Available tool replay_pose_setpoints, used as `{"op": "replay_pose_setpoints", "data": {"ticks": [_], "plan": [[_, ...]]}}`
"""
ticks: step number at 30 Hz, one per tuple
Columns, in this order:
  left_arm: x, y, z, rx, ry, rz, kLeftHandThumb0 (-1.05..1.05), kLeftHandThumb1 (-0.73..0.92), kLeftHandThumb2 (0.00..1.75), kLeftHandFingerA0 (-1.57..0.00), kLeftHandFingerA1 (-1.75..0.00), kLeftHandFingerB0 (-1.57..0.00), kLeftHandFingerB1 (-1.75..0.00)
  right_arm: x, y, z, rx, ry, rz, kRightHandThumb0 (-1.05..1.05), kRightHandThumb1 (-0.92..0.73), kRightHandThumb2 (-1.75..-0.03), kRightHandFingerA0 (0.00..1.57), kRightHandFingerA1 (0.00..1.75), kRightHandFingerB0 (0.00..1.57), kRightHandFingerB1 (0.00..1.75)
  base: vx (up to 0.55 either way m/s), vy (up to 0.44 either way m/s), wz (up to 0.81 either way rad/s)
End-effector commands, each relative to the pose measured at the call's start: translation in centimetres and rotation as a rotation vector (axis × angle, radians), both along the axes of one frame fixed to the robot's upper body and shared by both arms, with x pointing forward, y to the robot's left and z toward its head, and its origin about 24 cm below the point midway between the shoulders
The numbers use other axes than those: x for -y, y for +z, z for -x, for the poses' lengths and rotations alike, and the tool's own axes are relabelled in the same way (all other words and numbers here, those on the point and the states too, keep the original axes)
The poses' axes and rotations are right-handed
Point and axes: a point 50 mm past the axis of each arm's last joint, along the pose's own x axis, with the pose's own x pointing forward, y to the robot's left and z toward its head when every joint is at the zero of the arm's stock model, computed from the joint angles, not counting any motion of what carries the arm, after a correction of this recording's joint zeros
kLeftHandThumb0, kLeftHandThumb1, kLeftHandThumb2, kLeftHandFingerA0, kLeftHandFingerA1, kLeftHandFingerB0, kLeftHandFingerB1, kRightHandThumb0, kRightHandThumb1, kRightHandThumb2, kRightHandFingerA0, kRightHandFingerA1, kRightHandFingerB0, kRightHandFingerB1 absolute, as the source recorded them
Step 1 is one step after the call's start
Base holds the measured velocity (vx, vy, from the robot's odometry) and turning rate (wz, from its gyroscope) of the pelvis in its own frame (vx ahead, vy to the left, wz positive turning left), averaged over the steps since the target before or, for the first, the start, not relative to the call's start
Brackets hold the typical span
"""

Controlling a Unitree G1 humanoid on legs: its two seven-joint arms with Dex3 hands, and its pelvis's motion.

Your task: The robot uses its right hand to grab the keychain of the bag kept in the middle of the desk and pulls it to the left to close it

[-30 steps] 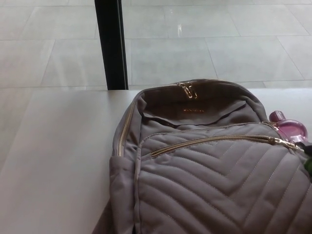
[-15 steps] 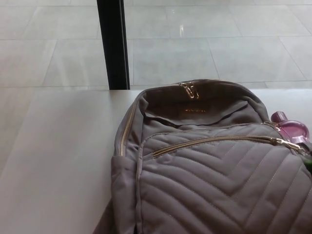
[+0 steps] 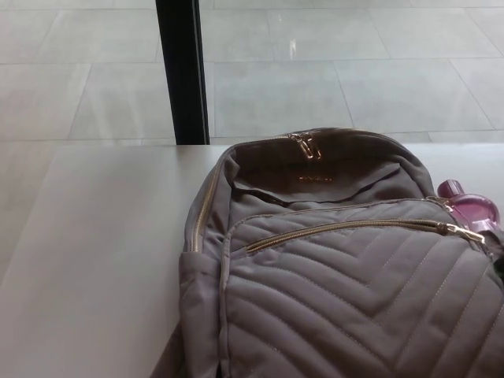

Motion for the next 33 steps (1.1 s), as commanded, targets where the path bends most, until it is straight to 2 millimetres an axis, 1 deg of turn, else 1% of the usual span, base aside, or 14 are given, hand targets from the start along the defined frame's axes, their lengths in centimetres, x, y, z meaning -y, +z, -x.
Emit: {"op": "replay_pose_setpoints", "data": {"ticks": [1, 3, 4, 5, 6, 11, 12, 13, 14, 20, 21, 22, 23, 33], "plan": [[-0.2, 0.2, -0.1, 0.023, 0.009, -0.023, -0.98, 0.78, 1.37, -0.76, -1.08, -0.57, -0.94, 0.7, -0.2, 0.3, 0.095, -0.033, 0.006, -0.08, -0.77, -0.84, 0.79, 1.74, 0.74, 1.24, 0.00, 0.000, 0.00], [-0.2, 0.2, -0.1, 0.024, 0.010, -0.021, -1.05, 0.92, 0.98, -0.74, -1.17, -0.53, -1.03, 0.9, -0.3, 0.3, 0.140, -0.031, 0.002, -0.04, -0.72, -0.86, 0.81, 1.72, 0.76, 1.23, 0.00, 0.000, 0.00], [-0.2, 0.2, -0.1, 0.023, 0.005, -0.025, -1.05, 0.81, 1.40, -0.77, -1.10, -0.56, -0.95, 1.0, -0.3, 0.3, 0.152, -0.035, -0.005, -0.04, -0.72, -0.87, 0.81, 1.72, 0.74, 1.27, 0.00, 0.000, 0.00], [-0.2, 0.2, 0.0, 0.023, 0.002, -0.023, -1.02, 0.78, 1.37, -0.72, -1.08, -0.53, -0.93, 1.1, -0.3, 0.3, 0.157, -0.035, -0.010, -0.04, -0.73, -0.86, 0.80, 1.73, 0.73, 1.29, 0.00, 0.000, 0.00], [-0.2, 0.2, 0.0, 0.024, 0.005, -0.021, -1.05, 0.92, 0.96, -0.71, -1.16, -0.53, -1.02, 1.1, -0.3, 0.3, 0.184, -0.027, -0.015, -0.03, -0.69, -0.89, 0.80, 1.73, 0.73, 1.29, 0.00, 0.000, 0.00], [-0.1, 0.2, 0.2, 0.032, 0.004, -0.016, -1.05, 0.92, 0.95, -0.71, -1.18, -0.53, -1.03, 1.4, -0.6, 0.5, 0.205, -0.020, -0.026, -0.07, -0.69, -0.91, 0.79, 1.74, 0.69, 1.35, 0.00, 0.000, 0.00], [-0.1, 0.2, 0.2, 0.034, 0.003, -0.014, -1.02, 0.76, 1.35, -0.75, -1.10, -0.55, -0.95, 1.4, -0.6, 0.5, 0.209, -0.018, -0.036, 0.01, -0.70, -0.88, 0.89, 1.75, 0.68, 1.36, 0.00, 0.000, 0.00], [-0.2, 0.2, 0.2, 0.031, 0.005, -0.014, -1.05, 0.92, 0.96, -0.72, -1.18, -0.53, -1.04, 1.4, -0.7, 0.5, 0.220, -0.016, -0.048, -0.07, -0.69, -0.94, 0.78, 1.75, 0.64, 1.41, 0.00, 0.000, 0.00], [-0.1, 0.2, 0.2, 0.029, 0.004, -0.016, -1.05, 0.80, 1.39, -0.73, -1.10, -0.54, -0.94, 1.4, -0.7, 0.5, 0.226, -0.015, -0.055, -0.08, -0.67, -0.97, 0.78, 1.75, 0.63, 1.46, 0.00, 0.000, 0.00], [-0.2, 0.3, 0.3, 0.041, 0.020, -0.018, -1.05, 0.77, 1.36, -0.74, -1.10, -0.57, -0.96, 0.4, -0.5, 0.3, 0.251, 0.018, -0.146, -0.09, -0.55, -1.13, 0.81, 1.75, 0.62, 1.60, 0.00, 0.000, 0.00], [-0.2, 0.3, 0.3, 0.040, 0.023, -0.018, -1.05, 0.92, 0.95, -0.71, -1.19, -0.53, -1.03, 0.3, -0.4, 0.2, 0.249, 0.009, -0.191, -0.11, -0.53, -1.16, 0.82, 1.75, 0.64, 1.60, 0.00, 0.000, 0.00], [-0.2, 0.3, 0.3, 0.041, 0.024, -0.019, -1.05, 0.92, 0.95, -0.71, -1.19, -0.53, -1.03, 0.3, -0.4, 0.1, 0.249, 0.009, -0.193, -0.11, -0.53, -1.16, 0.82, 1.75, 0.64, 1.60, 0.00, 0.000, 0.00], [-0.2, 0.3, 0.3, 0.044, 0.027, -0.016, -1.05, 0.77, 1.38, -0.73, -1.10, -0.54, -0.94, 0.0, 0.0, -0.1, 0.269, 0.014, -0.282, -0.11, -0.50, -1.24, 0.84, 1.75, 0.72, 1.52, 0.00, 0.000, 0.00], [-0.2, 0.3, 0.1, 0.034, 0.031, -0.030, -1.01, 0.77, 1.39, -0.79, -1.09, -0.59, -0.95, -1.5, 2.1, -1.4, 0.201, -0.095, -0.718, -0.14, -0.55, -1.22, 0.91, 1.75, 0.67, 1.67, 0.00, 0.000, 0.00]]}}
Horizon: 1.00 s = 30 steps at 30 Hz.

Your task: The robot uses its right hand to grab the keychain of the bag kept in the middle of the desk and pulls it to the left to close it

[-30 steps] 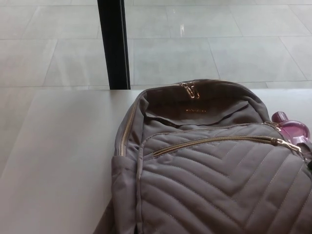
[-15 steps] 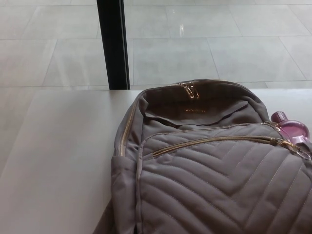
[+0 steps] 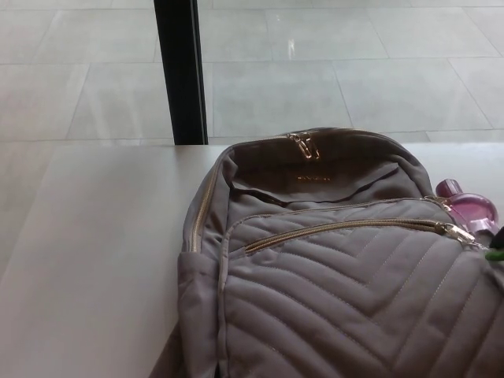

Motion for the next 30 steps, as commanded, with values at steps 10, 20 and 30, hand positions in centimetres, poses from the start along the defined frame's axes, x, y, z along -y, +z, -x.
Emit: {"op": "replay_pose_setpoints", "data": {"ticks": [10, 20, 30], "plan": [[-0.5, 0.5, 0.0, 0.023, 0.009, -0.030, -1.05, 0.92, 0.95, -0.74, -1.18, -0.55, -1.02, -1.3, 3.6, -2.7, -0.061, 0.014, -0.405, -0.17, -0.51, -1.24, 0.94, 1.75, 0.73, 1.54, 0.00, 0.000, 0.00], [-0.6, 0.5, -0.1, 0.022, 0.000, -0.036, -1.04, 0.75, 1.38, -0.76, -1.10, -0.60, -0.97, -3.3, 4.6, -3.6, -0.027, 0.075, -0.302, -0.19, -0.51, -1.23, 0.94, 1.75, 0.76, 1.56, 0.00, 0.000, 0.00], [-0.7, 0.7, -0.2, 0.023, 0.008, -0.041, -1.01, 0.77, 1.39, -0.79, -1.11, -0.60, -0.97, -6.3, 4.7, -5.2, -0.091, 0.130, -0.161, -0.17, -0.52, -1.20, 0.87, 1.75, 0.72, 1.59, 0.00, 0.000, 0.00]]}}
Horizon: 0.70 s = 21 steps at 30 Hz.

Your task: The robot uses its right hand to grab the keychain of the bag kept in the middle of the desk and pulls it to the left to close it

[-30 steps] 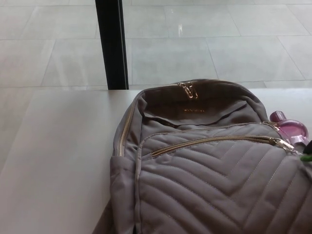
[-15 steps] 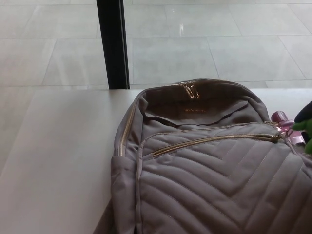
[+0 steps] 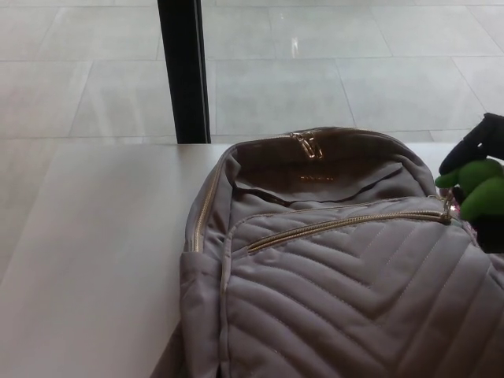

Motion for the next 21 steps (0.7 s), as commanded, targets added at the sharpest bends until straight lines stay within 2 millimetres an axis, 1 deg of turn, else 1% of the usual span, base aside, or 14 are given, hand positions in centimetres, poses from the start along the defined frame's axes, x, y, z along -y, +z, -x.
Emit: {"op": "replay_pose_setpoints", "data": {"ticks": [1, 2, 3, 4, 5, 6, 10, 12, 14, 16, 17, 19, 20, 21], "plan": [[-0.7, 0.6, -0.2, 0.016, 0.005, -0.039, -1.01, 0.77, 1.39, -0.79, -1.11, -0.60, -0.97, -1.5, 0.4, -1.0, -0.048, 0.014, 0.084, -0.17, -0.52, -1.20, 0.87, 1.75, 0.72, 1.59, 0.00, 0.000, 0.00], [-0.7, 0.6, -0.2, 0.016, 0.009, -0.036, -1.04, 0.76, 1.39, -0.80, -1.11, -0.61, -0.98, -1.9, 0.4, -1.2, -0.045, 0.027, 0.078, -0.15, -0.54, -1.16, 0.87, 1.75, 0.73, 1.57, 0.00, 0.000, 0.00], [-0.8, 0.7, -0.2, 0.018, 0.010, -0.032, -1.05, 0.92, 0.94, -0.77, -1.17, -0.58, -1.01, -2.4, 0.2, -1.4, -0.047, 0.046, 0.079, -0.22, -0.52, -1.15, 1.18, 1.39, 0.95, 1.24, 0.00, 0.000, 0.00], [-0.8, 0.7, -0.2, 0.015, 0.008, -0.036, -1.02, 0.76, 1.38, -0.78, -1.11, -0.61, -0.97, -2.7, 0.2, -1.6, -0.053, 0.053, 0.084, -0.17, -0.56, -1.12, 0.89, 1.75, 0.75, 1.53, 0.00, 0.000, 0.00], [-0.7, 0.6, -0.2, 0.014, 0.004, -0.039, -1.01, 0.76, 1.38, -0.78, -1.10, -0.61, -0.97, -3.3, 0.2, -1.8, -0.059, 0.067, 0.091, -0.16, -0.57, -1.12, 0.91, 1.75, 0.76, 1.52, 0.00, 0.000, 0.00], [-0.7, 0.7, -0.2, 0.017, 0.004, -0.035, -1.05, 0.92, 0.95, -0.73, -1.19, -0.56, -1.04, -4.2, 0.1, -2.0, -0.082, 0.095, 0.130, -0.17, -0.62, -1.06, 0.89, 1.75, 0.72, 1.52, 0.00, 0.000, 0.00], [-0.8, 0.7, -0.3, 0.018, 0.007, -0.037, -1.05, 0.92, 0.95, -0.72, -1.20, -0.57, -1.04, -5.5, -0.2, -2.5, -0.089, 0.143, 0.157, -0.14, -0.54, -1.16, 0.88, 1.75, 0.73, 1.55, 0.00, 0.000, 0.00], [-0.8, 0.7, -0.2, 0.018, 0.005, -0.039, -1.05, 0.79, 1.37, -0.74, -1.12, -0.62, -0.99, -6.2, -0.2, -2.9, -0.077, 0.169, 0.170, -0.17, -0.51, -1.21, 0.89, 1.75, 0.75, 1.60, 0.00, 0.000, 0.00], [-0.7, 0.7, -0.1, 0.016, 0.001, -0.035, -1.05, 0.92, 0.97, -0.70, -1.22, -0.55, -1.04, -6.7, 0.1, -3.3, -0.059, 0.195, 0.182, -0.20, -0.50, -1.23, 0.92, 1.75, 0.76, 1.61, 0.00, 0.000, 0.00], [-0.8, 0.7, -0.2, 0.012, 0.003, -0.041, -1.04, 0.77, 1.37, -0.74, -1.12, -0.57, -0.95, -7.0, 0.4, -3.8, -0.058, 0.194, 0.207, -0.22, -0.46, -1.28, 0.93, 1.75, 0.77, 1.63, 0.00, 0.000, 0.00], [-0.8, 0.7, -0.2, 0.013, 0.002, -0.039, -1.05, 0.92, 0.97, -0.69, -1.22, -0.54, -1.03, -7.2, 0.5, -3.9, -0.053, 0.199, 0.224, -0.23, -0.44, -1.30, 0.93, 1.75, 0.77, 1.64, 0.00, 0.000, 0.00], [-0.8, 0.8, -0.4, 0.021, -0.005, -0.042, -1.05, 0.92, 0.96, -0.72, -1.19, -0.58, -1.02, -7.3, 0.6, -4.0, -0.050, 0.204, 0.225, -0.24, -0.44, -1.30, 0.93, 1.75, 0.78, 1.64, 0.00, 0.000, 0.00], [-0.9, 0.8, -0.4, 0.020, -0.003, -0.042, -1.05, 0.77, 1.38, -0.74, -1.14, -0.60, -0.99, -7.6, 0.5, -3.9, -0.064, 0.228, 0.239, -0.26, -0.44, -1.29, 0.92, 1.75, 0.77, 1.65, 0.00, 0.000, 0.00], [-0.9, 0.8, -0.4, 0.018, -0.005, -0.048, -1.05, 0.77, 1.37, -0.76, -1.15, -0.61, -0.99, -7.8, 0.4, -3.9, -0.083, 0.227, 0.251, -0.27, -0.44, -1.28, 0.91, 1.75, 0.76, 1.65, 0.00, 0.000, 0.00]]}}
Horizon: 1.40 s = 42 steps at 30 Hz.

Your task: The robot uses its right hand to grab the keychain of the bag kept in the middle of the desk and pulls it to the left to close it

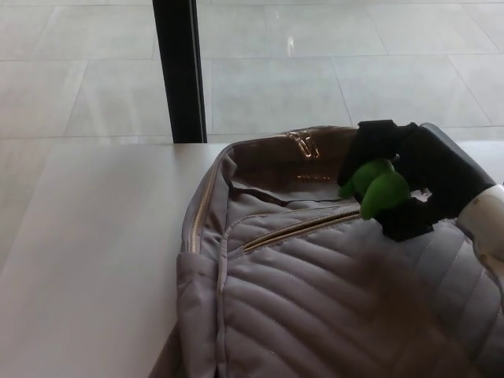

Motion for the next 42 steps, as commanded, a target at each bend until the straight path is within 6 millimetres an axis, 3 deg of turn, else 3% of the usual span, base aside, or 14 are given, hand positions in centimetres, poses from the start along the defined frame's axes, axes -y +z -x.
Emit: {"op": "replay_pose_setpoints", "data": {"ticks": [1, 2, 6, 8, 9, 11, 14, 15, 16, 20, 28, 34, 35, 42], "plan": [[-0.8, 0.7, -0.1, 0.013, 0.005, -0.040, -1.05, 0.92, 0.96, -0.72, -1.22, -0.58, -1.06, -1.2, 0.2, 0.1, -0.011, 0.061, 0.065, -0.28, -0.48, -1.23, 0.89, 1.75, 0.75, 1.62, 0.00, 0.000, 0.00], [-0.9, 0.8, -0.1, 0.015, 0.003, -0.042, -1.04, 0.79, 1.40, -0.73, -1.11, -0.63, -0.99, -1.4, -0.1, 0.2, -0.020, 0.072, 0.071, -0.28, -0.48, -1.23, 0.90, 1.75, 0.75, 1.63, 0.00, 0.000, 0.00], [-0.9, 0.7, 0.0, 0.008, 0.005, -0.042, -1.03, 0.77, 1.38, -0.79, -1.13, -0.62, -0.98, -2.5, -0.8, 0.6, -0.020, 0.132, 0.135, -0.34, -0.52, -1.26, 0.97, 1.74, 0.78, 1.54, 0.00, 0.000, 0.00], [-0.8, 0.7, -0.1, 0.010, 0.002, -0.038, -1.05, 0.92, 0.96, -0.76, -1.18, -0.60, -1.02, -3.1, -0.8, 0.7, -0.017, 0.140, 0.153, -0.36, -0.53, -1.17, 0.90, 1.75, 0.69, 1.61, 0.00, 0.000, 0.00], [-0.8, 0.7, -0.2, 0.014, 0.001, -0.035, -1.03, 0.76, 1.39, -0.79, -1.12, -0.64, -1.00, -3.4, -0.8, 0.6, -0.013, 0.148, 0.149, -0.36, -0.51, -1.21, 0.91, 1.75, 0.71, 1.62, 0.00, 0.000, 0.00], [-0.8, 0.7, -0.4, 0.011, 0.005, -0.039, -1.04, 0.76, 1.40, -0.79, -1.13, -0.62, -1.00, -4.1, -0.8, 0.7, -0.006, 0.168, 0.142, -0.35, -0.50, -1.21, 0.91, 1.75, 0.72, 1.57, 0.00, 0.000, 0.00], [-0.9, 0.7, -0.4, 0.013, 0.014, -0.039, -1.05, 0.92, 0.99, -0.76, -1.19, -0.58, -1.01, -5.1, -1.1, 0.8, -0.023, 0.202, 0.143, -0.30, -0.52, -1.16, 0.87, 1.75, 0.72, 1.59, 0.00, 0.000, 0.00], [-0.9, 0.7, -0.4, 0.014, 0.013, -0.042, -1.00, 0.80, 1.42, -0.80, -1.14, -0.57, -0.95, -5.7, -1.2, 1.0, -0.037, 0.210, 0.158, -0.27, -0.55, -1.07, 0.85, 1.75, 0.71, 1.56, 0.00, 0.000, 0.00], [-0.9, 0.7, -0.4, 0.016, 0.017, -0.040, -1.05, 0.92, 0.98, -0.73, -1.20, -0.57, -1.04, -6.4, -1.6, 1.3, -0.033, 0.235, 0.195, -0.28, -0.62, -0.91, 0.76, 1.59, 0.77, 1.07, 0.00, 0.000, 0.00], [-0.8, 0.7, -0.6, 0.017, 0.028, -0.038, -1.00, 0.78, 1.40, -0.80, -1.10, -0.62, -0.96, -8.0, -2.7, 1.9, -0.060, 0.271, 0.173, -0.35, -0.46, -1.27, 0.83, 1.75, 0.70, 1.63, 0.00, 0.000, 0.00], [-0.8, 0.7, -0.7, 0.015, 0.031, -0.049, -0.98, 0.79, 1.41, -0.86, -1.11, -0.69, -0.99, -9.8, -2.0, 1.5, -0.053, 0.316, 0.214, -0.29, -0.55, -1.15, 0.84, 1.75, 0.69, 1.61, 0.00, 0.000, 0.00], [-0.7, 0.6, -0.7, 0.016, 0.025, -0.045, -1.05, 0.82, 1.45, -0.90, -1.13, -0.66, -0.99, -11.0, -1.9, 1.1, -0.040, 0.320, 0.215, -0.24, -0.57, -1.08, 0.86, 1.75, 0.74, 1.40, 0.00, 0.000, 0.00], [-0.7, 0.6, -0.7, 0.013, 0.016, -0.052, -1.05, 0.84, 1.46, -0.90, -1.11, -0.63, -0.97, -11.2, -1.9, 1.0, -0.035, 0.317, 0.227, -0.26, -0.65, -0.92, 0.75, 1.52, 0.67, 0.85, 0.00, 0.000, 0.00], [-0.7, 0.6, -0.7, 0.012, 0.018, -0.057, -1.05, 0.82, 1.46, -0.94, -1.09, -0.69, -0.99, -12.5, -1.7, 0.7, -0.015, 0.323, 0.235, -0.26, -0.65, -0.89, 0.80, 1.60, 0.70, 0.79, 0.00, 0.000, 0.00]]}}
